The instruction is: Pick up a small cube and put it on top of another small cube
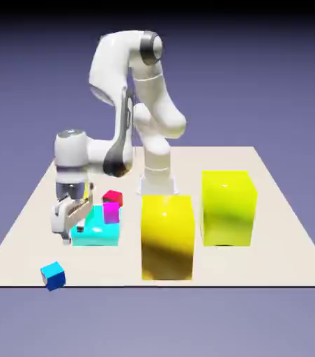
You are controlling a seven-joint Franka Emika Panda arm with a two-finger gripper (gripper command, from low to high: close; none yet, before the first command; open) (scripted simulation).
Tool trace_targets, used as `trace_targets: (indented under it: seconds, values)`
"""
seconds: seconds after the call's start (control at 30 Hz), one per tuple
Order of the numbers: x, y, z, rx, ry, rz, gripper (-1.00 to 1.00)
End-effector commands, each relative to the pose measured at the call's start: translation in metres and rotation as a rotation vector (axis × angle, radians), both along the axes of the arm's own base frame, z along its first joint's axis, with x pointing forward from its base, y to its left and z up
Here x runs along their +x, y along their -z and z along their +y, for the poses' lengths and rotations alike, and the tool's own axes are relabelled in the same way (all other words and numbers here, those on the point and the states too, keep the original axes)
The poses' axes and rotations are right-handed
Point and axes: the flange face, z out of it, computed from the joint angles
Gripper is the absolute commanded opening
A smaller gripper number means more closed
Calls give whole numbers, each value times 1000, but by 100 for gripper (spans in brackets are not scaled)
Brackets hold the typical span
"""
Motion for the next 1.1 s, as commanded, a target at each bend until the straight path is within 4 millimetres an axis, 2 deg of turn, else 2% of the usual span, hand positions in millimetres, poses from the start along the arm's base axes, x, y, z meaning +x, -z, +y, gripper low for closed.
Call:
trace_targets:
  seconds: [0.0, 0.27, 0.3, 0.43, 0.47, 0.5, 0.53, 0.67, 0.73, 0.87, 1.07]
  values:
    - [0, 7, -9, 29, 58, 8, 0]
    - [-13, 64, -80, 263, 523, 72, 0]
    - [-13, 64, -80, 263, 523, 72, 0]
    - [-3, 127, -73, 263, 523, 71, 0]
    - [-2, 133, -72, 263, 523, 72, 0]
    - [-2, 133, -72, 263, 523, 72, -100]
    - [-2, 133, -72, 263, 523, 72, -100]
    - [-12, 70, -80, 263, 523, 71, -100]
    - [-13, 64, -80, 263, 523, 72, -100]
    - [-51, 46, -80, 179, 391, 152, -100]
    - [-111, 7, -79, 121, 221, 229, -100]
